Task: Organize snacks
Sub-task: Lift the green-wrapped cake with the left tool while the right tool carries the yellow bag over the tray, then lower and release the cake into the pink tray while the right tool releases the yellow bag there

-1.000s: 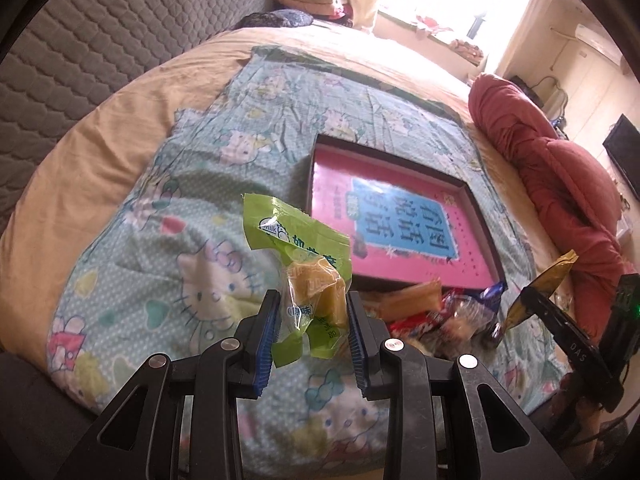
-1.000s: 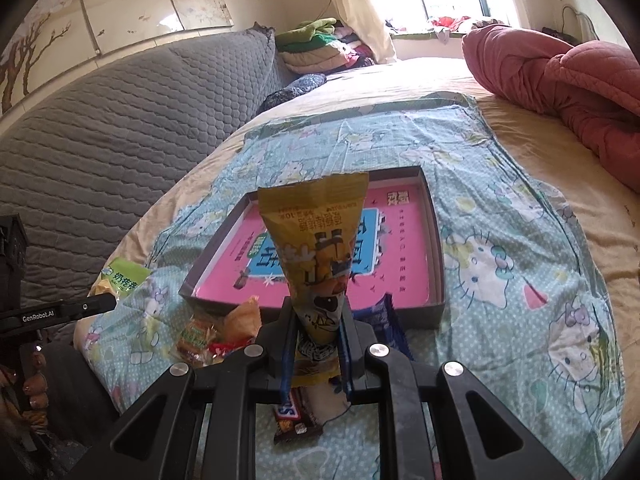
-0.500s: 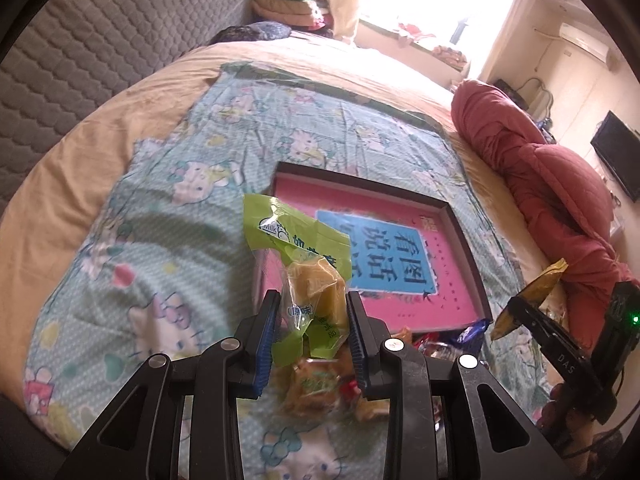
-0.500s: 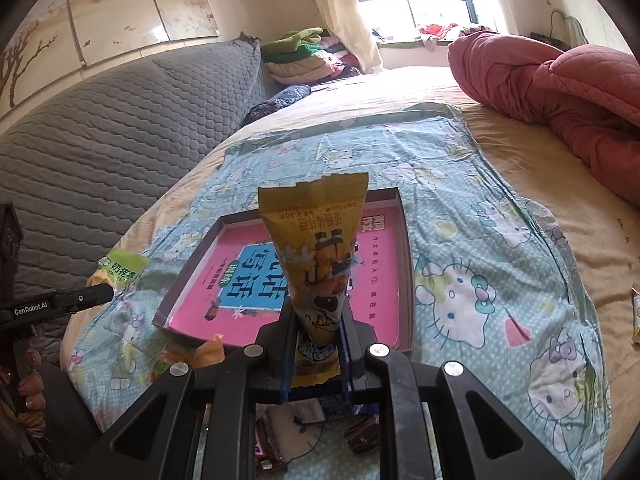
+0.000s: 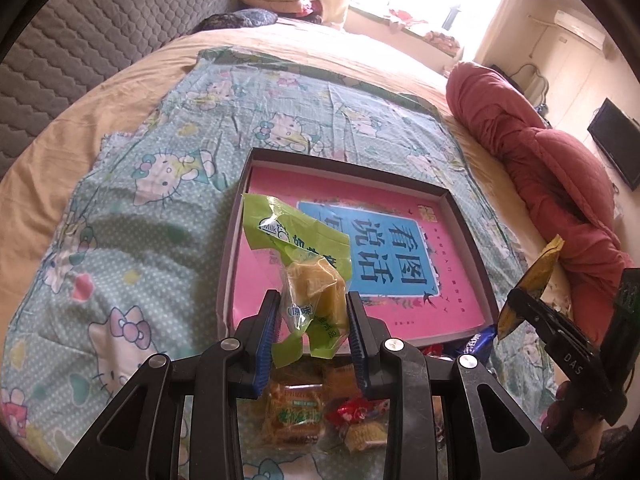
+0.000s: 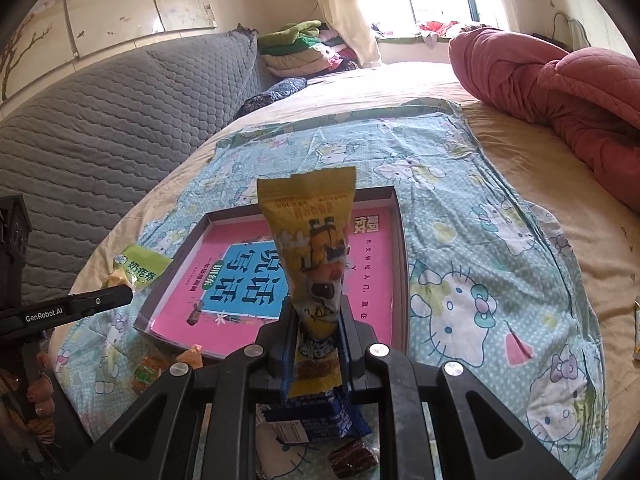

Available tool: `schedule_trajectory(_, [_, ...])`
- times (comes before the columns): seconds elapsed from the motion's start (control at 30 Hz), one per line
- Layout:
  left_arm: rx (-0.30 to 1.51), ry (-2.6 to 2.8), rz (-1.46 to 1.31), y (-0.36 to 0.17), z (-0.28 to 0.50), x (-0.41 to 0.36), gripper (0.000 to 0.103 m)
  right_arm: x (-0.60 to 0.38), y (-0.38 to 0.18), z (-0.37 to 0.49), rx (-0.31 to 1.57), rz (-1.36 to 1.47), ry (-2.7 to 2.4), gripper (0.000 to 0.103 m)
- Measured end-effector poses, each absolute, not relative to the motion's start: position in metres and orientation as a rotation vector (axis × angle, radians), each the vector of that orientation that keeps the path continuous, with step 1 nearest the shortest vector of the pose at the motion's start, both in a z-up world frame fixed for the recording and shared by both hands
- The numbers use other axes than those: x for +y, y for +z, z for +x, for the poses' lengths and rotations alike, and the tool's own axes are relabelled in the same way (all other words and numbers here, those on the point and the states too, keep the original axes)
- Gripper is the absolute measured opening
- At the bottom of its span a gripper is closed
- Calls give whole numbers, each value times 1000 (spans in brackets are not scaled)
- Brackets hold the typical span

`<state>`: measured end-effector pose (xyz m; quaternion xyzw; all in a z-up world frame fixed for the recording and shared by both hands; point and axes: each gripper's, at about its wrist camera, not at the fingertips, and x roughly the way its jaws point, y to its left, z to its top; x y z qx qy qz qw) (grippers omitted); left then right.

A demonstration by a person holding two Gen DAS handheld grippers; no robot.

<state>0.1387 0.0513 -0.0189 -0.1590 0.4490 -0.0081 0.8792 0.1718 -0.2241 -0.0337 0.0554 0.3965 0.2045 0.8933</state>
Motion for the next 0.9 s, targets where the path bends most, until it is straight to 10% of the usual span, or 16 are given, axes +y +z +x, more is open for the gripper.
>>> schedule_trajectory(0.9, [989,-66,-297,-76,182,44,33,-212,-73,202,913,25,347,19])
